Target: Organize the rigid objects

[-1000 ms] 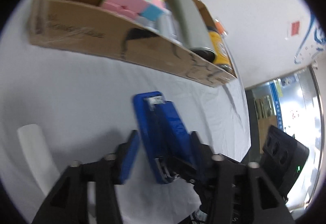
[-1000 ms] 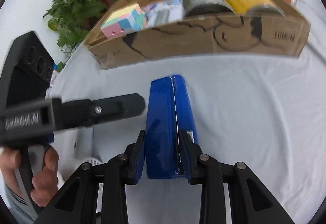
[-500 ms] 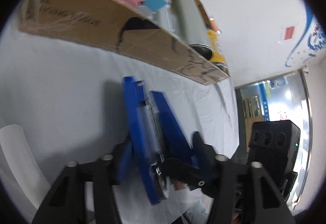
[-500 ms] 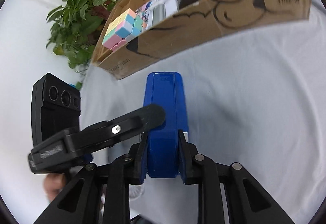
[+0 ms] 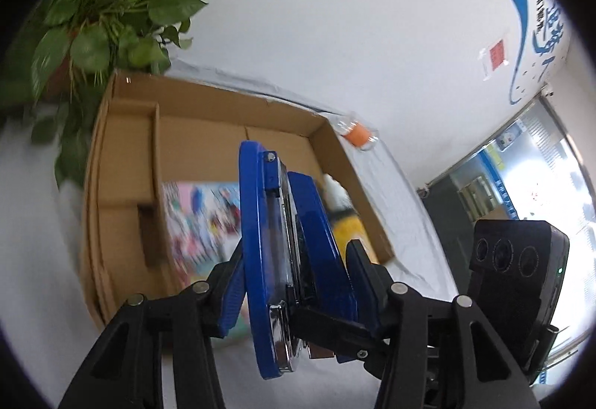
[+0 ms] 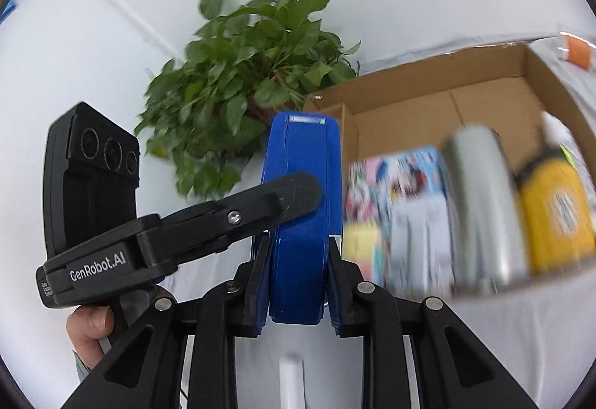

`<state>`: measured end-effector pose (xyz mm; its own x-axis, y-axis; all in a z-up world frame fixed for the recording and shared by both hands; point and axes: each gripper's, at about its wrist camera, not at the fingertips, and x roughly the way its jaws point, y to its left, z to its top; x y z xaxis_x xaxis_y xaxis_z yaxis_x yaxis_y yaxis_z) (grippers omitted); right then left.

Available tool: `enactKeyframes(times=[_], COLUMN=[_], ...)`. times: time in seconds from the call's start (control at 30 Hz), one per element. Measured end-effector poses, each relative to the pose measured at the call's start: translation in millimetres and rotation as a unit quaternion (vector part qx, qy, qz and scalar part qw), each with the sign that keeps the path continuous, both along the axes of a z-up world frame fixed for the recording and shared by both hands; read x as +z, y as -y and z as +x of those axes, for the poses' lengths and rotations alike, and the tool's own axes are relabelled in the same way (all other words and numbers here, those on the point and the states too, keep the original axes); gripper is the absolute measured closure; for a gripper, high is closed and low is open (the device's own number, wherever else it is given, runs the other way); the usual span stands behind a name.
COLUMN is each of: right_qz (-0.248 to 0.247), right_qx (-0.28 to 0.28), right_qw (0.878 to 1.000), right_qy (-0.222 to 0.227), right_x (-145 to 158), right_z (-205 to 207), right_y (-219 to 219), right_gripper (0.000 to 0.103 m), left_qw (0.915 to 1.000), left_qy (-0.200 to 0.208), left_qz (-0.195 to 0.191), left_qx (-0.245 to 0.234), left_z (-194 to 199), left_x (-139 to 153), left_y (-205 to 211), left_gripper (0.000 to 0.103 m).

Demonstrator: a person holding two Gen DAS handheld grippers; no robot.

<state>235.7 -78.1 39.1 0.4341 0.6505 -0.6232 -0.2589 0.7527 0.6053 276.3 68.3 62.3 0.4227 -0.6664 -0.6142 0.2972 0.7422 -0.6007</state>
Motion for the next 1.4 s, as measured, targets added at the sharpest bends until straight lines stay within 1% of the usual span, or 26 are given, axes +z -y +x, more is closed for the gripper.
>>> enactKeyframes(times=[0.1,0.23,0.3,0.37,0.43,0.47,0.5,0.53,0.57,0.63,0.73,0.77,0.8,0.83,0.9,0.93,1.0,1.03,1.1,1.13,1.17,1.23,1.27,1.33,1.37,1.4], right_qz=[-0.001,-0.025,-0.039,-0.051,-0.055,-0.068,-0.066,-0.067,-0.072,-0.073,-0.073,-0.078,-0.085,-0.092,-0.113,-0.127,-0.157,-0.163,-0.163,-0.160,-0.151,-0.137,-0.130,-0.128,-0.125,-0.125], right_qx=[-0.006,-0.003,0.000,0.000,-0.005,-0.011,-0.013,-0.015,-0.016,-0.013,-0.008,-0.007,-0.009,-0.014,-0.028,-0.035,-0.039,-0.027,0.039,0.068,0.103,0.154,0.174,0.183,0.189,0.199], right_qw=[0.999,0.997,0.995,0.993,0.993,0.993,0.992,0.992,0.992,0.991,0.992,0.993,0.994,0.995,0.993,0.990,0.980,0.977,0.976,0.975,0.974,0.972,0.971,0.971,0.971,0.971], right_qy=[-0.034,-0.077,-0.094,-0.104,-0.101,-0.100,-0.105,-0.107,-0.107,-0.110,-0.106,-0.093,-0.070,-0.039,0.023,0.054,0.116,0.133,0.142,0.139,0.132,0.112,0.104,0.087,0.069,0.051], right_x=[-19.2,-58.1,-77.2,-88.4,-91.5,-91.5,-92.8,-93.3,-93.1,-92.6,-87.3,-78.4,-65.2,-49.2,-22.7,-12.2,0.3,0.1,-12.1,-19.7,-30.1,-44.1,-50.5,-62.9,-70.5,-80.0], right_z=[59.0,104.6,117.2,119.0,116.7,113.9,113.3,111.1,109.8,105.6,101.0,95.3,86.0,72.4,40.4,20.9,-32.3,-56.1,-114.1,-136.1,-163.6,-195.7,-210.0,-227.1,-230.1,-234.1], right_y=[-14.0,-21.3,-22.5,-22.6,-22.4,-21.3,-21.5,-21.7,-24.0,-31.9,-37.5,-37.1,-33.7,-27.1,-14.0,-6.9,4.4,6.2,3.8,2.7,2.2,-4.7,-9.0,-12.0,-13.5,-13.5], right_gripper=[0.080,0.079,0.079,0.079,0.079,0.079,0.078,0.077,0.076,0.069,0.067,0.063,0.049,0.031,0.013,0.010,0.008,0.008,0.008,0.008,0.008,0.010,0.010,0.014,0.016,0.020], left_qw=[0.9997,0.9979,0.9953,0.9934,0.9923,0.9927,0.9934,0.9942,0.9949,0.9955,0.9950,0.9939,0.9926,0.9905,0.9863,0.9836,0.9785,0.9763,0.9743,0.9755,0.9787,0.9835,0.9854,0.9877,0.9883,0.9886], left_qy=[-0.016,-0.064,-0.096,-0.114,-0.122,-0.115,-0.104,-0.083,-0.064,-0.036,0.006,0.024,0.037,0.052,0.063,0.066,0.069,0.071,0.062,0.052,0.029,-0.017,-0.041,-0.075,-0.086,-0.100], left_qz=[0.018,0.014,0.008,0.004,0.014,0.026,0.045,0.068,0.078,0.086,0.089,0.095,0.100,0.108,0.124,0.133,0.149,0.155,0.157,0.151,0.137,0.114,0.101,0.075,0.063,0.044], left_qx=[0.001,-0.003,-0.008,-0.012,-0.020,-0.022,-0.019,-0.009,-0.001,0.020,0.043,0.051,0.058,0.068,0.089,0.102,0.125,0.134,0.149,0.151,0.150,0.139,0.131,0.115,0.109,0.104], left_z=[56.2,110.0,129.5,138.0,140.6,140.3,138.2,134.8,130.8,119.5,95.5,80.3,68.5,46.0,9.8,-10.8,-47.3,-68.4,-109.2,-122.5,-139.3,-155.8,-166.2,-183.5,-189.4,-192.6], left_x=[-8.1,-51.2,-78.5,-94.3,-103.5,-101.4,-95.9,-85.5,-75.6,-54.1,-25.0,-14.9,-8.1,-0.8,5.7,7.2,8.5,7.1,-2.8,-9.4,-23.2,-48.9,-65.1,-92.2,-99.7,-110.6], left_y=[-9.7,-17.7,-19.1,-15.6,-12.9,-11.1,-10.1,-10.9,-13.3,-21.7,-37.2,-43.8,-49.6,-58.3,-74.0,-82.1,-92.5,-96.8,-98.7,-98.6,-96.5,-84.6,-77.9,-64.0,-59.8,-55.3], left_gripper=[0.053,0.053,0.053,0.051,0.043,0.040,0.034,0.033,0.033,0.033,0.033,0.033,0.033,0.033,0.033,0.031,0.027,0.027,0.027,0.027,0.027,0.028,0.028,0.029,0.032,0.042])
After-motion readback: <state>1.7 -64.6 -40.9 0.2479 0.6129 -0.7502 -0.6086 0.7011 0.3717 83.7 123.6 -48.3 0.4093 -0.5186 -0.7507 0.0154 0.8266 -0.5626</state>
